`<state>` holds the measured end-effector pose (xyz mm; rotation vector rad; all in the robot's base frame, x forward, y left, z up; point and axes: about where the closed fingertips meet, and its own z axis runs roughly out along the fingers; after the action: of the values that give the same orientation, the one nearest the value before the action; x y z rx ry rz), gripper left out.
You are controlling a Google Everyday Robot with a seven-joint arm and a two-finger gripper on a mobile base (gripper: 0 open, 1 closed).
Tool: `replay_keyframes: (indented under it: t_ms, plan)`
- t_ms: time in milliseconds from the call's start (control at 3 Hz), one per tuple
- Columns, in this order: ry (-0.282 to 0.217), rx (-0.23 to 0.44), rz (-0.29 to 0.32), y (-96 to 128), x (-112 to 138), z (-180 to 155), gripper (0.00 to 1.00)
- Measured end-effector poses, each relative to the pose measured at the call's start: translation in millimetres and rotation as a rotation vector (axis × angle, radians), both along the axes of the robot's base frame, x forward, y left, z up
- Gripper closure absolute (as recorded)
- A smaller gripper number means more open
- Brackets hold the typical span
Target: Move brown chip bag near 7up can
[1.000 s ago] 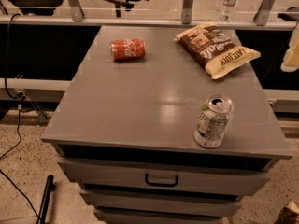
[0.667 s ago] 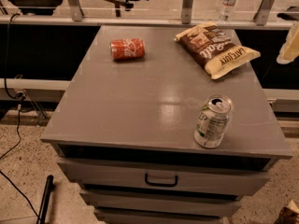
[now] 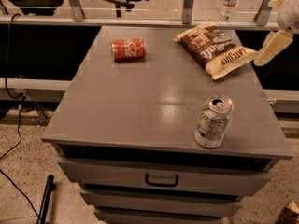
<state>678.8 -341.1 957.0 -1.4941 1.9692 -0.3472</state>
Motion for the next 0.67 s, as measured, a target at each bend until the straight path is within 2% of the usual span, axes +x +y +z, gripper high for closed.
replay_keyframes:
  t_ms: [667]
  plan:
    - [0.053,0.12,0.017,17,31,-49,0.0]
